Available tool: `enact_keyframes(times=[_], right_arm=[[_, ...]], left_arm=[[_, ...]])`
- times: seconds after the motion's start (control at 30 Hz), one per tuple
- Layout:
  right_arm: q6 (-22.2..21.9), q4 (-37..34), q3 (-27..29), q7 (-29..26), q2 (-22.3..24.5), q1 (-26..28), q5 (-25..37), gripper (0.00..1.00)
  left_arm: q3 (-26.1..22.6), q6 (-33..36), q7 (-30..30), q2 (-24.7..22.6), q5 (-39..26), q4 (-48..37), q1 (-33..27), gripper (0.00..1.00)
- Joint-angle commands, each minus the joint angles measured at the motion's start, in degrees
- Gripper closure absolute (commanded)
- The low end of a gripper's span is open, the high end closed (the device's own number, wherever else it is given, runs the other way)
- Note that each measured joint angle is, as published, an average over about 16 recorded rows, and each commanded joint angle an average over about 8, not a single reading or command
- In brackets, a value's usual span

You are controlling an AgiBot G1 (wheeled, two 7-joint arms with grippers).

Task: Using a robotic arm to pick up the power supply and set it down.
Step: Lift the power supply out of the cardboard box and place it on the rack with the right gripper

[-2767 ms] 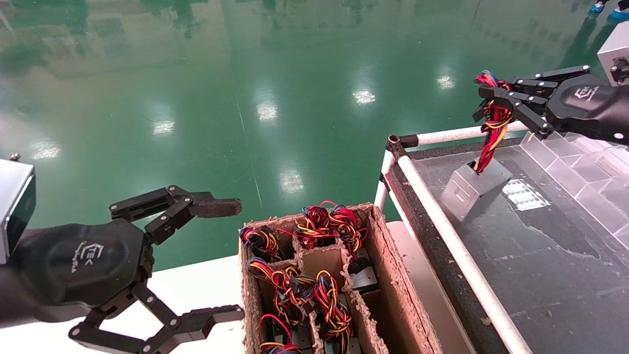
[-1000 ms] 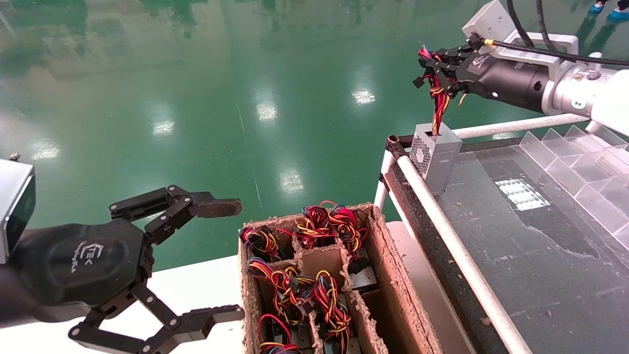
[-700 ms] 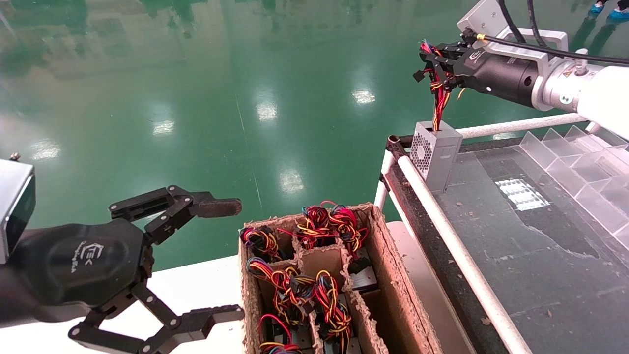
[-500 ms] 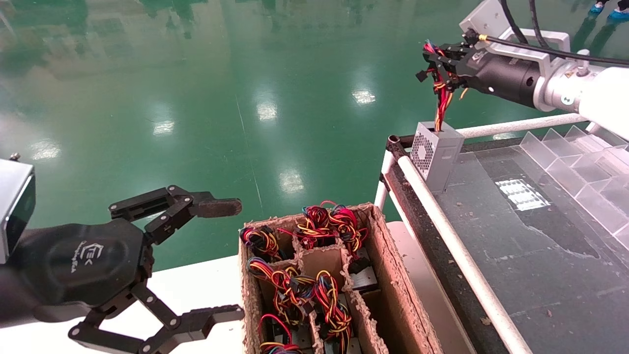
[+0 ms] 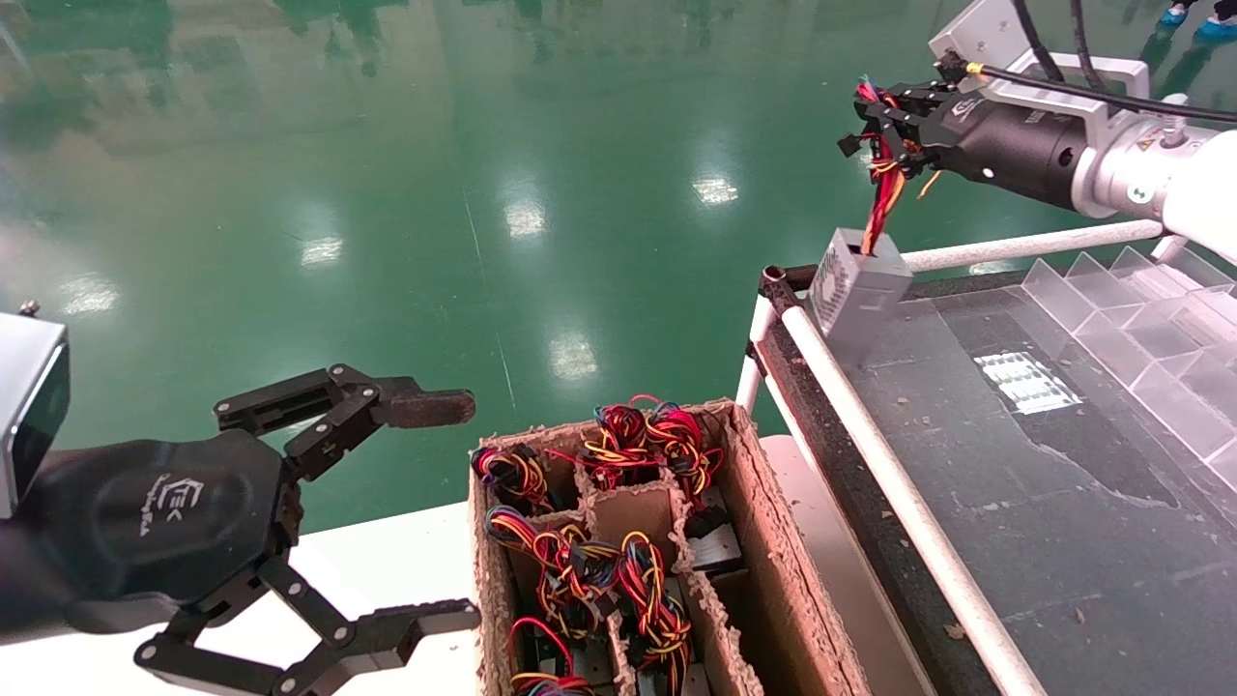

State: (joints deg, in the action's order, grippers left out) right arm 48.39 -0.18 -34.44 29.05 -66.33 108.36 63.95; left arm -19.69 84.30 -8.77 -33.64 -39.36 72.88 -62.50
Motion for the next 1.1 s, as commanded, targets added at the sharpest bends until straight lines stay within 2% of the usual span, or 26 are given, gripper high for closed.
enact_keyframes(times=[0.03, 0.43, 0.47, 0.67, 0.7, 0.73, 1.1], right_arm=[[-0.13, 0.08, -0.11, -0.08, -0.26, 0.07, 0.15, 1.00], [0.28, 0.38, -0.55, -0.03, -2.08, 0.03, 0.79, 0.99], [0.37, 0.38, -0.57, -0.03, -2.13, 0.04, 0.81, 0.94], [0.54, 0.21, -0.62, -0.13, -2.17, 0.06, 0.88, 0.19], [0.53, 0.18, -0.63, -0.16, -2.15, 0.06, 0.89, 0.07], [0.53, 0.15, -0.63, -0.18, -2.13, 0.06, 0.90, 0.00], [0.86, 0.08, -0.78, -0.39, -1.60, 0.24, 1.11, 0.00]], left_arm=[[0.00, 0.00, 0.00, 0.00, 0.00, 0.00, 0.00, 0.00], [-0.01, -0.01, 0.01, 0.01, 0.01, 0.00, 0.00, 0.00], [-0.02, -0.01, 0.01, 0.01, 0.01, 0.00, 0.00, 0.00], [-0.02, -0.01, 0.01, 0.01, 0.01, 0.00, -0.01, 0.00], [-0.02, -0.01, 0.01, 0.01, 0.02, 0.00, -0.01, 0.00], [-0.02, -0.01, 0.01, 0.01, 0.02, 0.00, -0.01, 0.00], [-0.04, -0.01, 0.02, 0.01, 0.02, 0.00, -0.01, 0.00]])
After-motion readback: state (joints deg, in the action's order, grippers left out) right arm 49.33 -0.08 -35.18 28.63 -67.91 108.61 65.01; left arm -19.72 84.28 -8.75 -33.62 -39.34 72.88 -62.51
